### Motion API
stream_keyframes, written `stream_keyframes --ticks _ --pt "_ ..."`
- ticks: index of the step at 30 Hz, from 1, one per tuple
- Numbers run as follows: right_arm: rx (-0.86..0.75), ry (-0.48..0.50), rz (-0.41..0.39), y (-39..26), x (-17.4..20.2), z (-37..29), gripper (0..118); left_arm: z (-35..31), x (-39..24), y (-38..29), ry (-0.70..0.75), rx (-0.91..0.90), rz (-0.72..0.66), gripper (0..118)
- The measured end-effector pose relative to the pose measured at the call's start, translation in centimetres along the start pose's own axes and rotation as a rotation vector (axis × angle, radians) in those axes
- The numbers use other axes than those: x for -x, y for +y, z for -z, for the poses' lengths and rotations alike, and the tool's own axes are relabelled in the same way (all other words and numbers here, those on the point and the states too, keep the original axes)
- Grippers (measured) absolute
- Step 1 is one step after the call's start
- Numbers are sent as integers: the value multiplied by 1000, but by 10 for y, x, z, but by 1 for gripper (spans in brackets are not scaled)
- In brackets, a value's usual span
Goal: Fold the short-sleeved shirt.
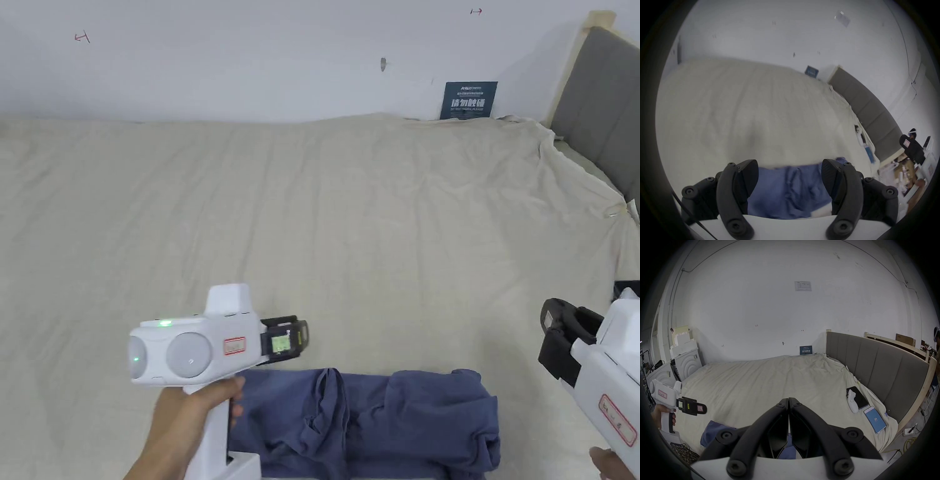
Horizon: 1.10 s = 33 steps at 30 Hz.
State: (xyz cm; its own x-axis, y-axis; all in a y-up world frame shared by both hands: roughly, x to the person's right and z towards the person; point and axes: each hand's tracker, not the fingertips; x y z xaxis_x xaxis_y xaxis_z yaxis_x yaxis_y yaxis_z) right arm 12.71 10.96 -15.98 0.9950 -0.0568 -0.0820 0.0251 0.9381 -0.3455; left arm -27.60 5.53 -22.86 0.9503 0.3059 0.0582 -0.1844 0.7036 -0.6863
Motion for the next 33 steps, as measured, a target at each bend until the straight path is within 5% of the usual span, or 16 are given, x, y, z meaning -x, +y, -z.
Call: stream_keyframes --ticks 2,4,6,16,33 --pt "-5 4 1 1 1 0 0 -8 14 -7 45 -56 38 54" --pt "-8 5 -3 2 3 0 0 -8 26 -17 69 -75 76 10" --pt "-7 8 -2 2 4 0 0 -3 36 -30 77 -65 75 2" --pt "13 3 -1 -4 1 0 0 42 43 -99 132 11 68 0" --pt "40 -59 21 -9 -31 -8 0 105 -40 -128 43 158 169 0"
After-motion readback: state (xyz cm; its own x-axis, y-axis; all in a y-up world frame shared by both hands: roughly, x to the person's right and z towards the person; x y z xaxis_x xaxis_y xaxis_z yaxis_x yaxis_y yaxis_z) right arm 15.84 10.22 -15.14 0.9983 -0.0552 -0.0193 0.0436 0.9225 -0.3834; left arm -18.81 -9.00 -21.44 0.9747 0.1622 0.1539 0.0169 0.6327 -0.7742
